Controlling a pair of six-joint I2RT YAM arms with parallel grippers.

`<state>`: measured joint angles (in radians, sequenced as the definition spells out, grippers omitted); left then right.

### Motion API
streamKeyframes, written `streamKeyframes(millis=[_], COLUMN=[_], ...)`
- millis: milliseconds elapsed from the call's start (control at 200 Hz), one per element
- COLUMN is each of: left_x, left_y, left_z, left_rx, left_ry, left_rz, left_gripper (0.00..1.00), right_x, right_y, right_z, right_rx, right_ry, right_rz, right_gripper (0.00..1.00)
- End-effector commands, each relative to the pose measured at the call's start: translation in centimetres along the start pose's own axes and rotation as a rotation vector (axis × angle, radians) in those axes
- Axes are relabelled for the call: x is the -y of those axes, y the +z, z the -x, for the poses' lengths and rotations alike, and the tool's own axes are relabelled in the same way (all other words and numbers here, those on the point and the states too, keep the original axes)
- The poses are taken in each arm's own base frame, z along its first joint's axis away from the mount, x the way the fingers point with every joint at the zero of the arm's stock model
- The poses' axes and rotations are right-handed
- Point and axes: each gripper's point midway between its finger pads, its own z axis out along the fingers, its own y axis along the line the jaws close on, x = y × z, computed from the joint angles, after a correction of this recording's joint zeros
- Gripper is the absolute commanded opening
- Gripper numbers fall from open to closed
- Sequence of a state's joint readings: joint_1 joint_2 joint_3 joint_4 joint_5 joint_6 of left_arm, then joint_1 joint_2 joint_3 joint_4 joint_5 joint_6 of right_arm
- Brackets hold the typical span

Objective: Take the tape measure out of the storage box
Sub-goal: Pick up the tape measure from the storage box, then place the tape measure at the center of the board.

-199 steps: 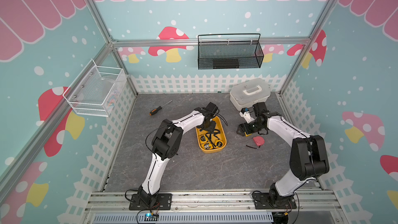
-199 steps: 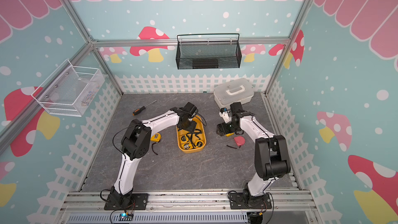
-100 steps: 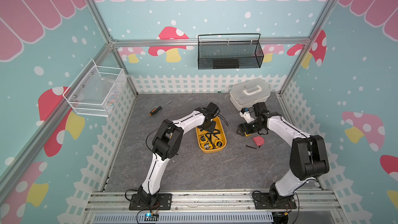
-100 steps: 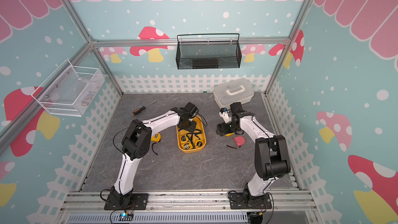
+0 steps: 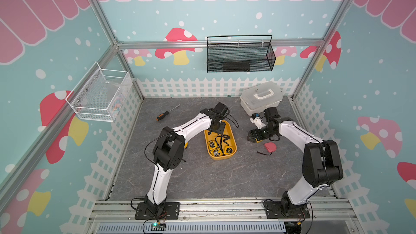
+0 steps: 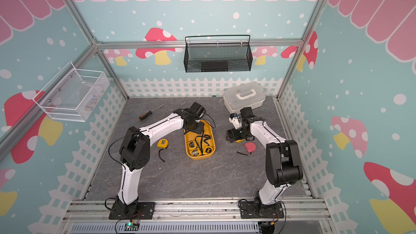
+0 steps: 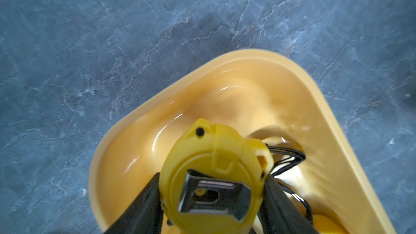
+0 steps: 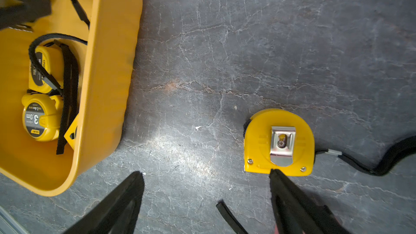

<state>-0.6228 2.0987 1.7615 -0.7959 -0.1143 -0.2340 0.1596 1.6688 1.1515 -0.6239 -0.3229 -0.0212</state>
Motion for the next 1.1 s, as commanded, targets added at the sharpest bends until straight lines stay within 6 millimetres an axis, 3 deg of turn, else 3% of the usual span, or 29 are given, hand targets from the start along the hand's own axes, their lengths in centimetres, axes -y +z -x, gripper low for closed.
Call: streamKeyframes(millis=[0,310,730,770,906,1096], left_x=[-0.6,-4.3,-11.9,-13.5,-15.7,-19.0], left_y=[-3.3,-7.9,-13.2,-13.4,-13.9,-12.9], left_z=[1.7,2.9,1.5,1.2,-0.1,-2.6], left_rx=[0.074,0.154,0.225,0.224,0.217,0.162], left_ry=[-0.001,-0.048,-0.158,-0.186,-0.222,-0.277], left_rz=[0.004,0.040,0.127,0.147,0.174,0.214], left_gripper=[0.58,0.58,0.59,0.59,0.59,0.59], right_x=[-0.4,-0.5,-0.8,-0.8,-1.0,-1.1], right_y=[0.6,0.6,0.9,0.9,1.0,1.1], right_z=[-0.8,-0.7,-0.6,-0.6,-0.6,-0.5], right_rx=[-0.031,-0.030,-0.034,-0.034,-0.036,-0.038], right_ry=[0.001,0.002,0.000,0.001,-0.001,-0.005], right_rz=[0.021,0.028,0.034,0.034,0.036,0.036], right_gripper=[0.88,0.88,0.88,0.88,0.88,0.88])
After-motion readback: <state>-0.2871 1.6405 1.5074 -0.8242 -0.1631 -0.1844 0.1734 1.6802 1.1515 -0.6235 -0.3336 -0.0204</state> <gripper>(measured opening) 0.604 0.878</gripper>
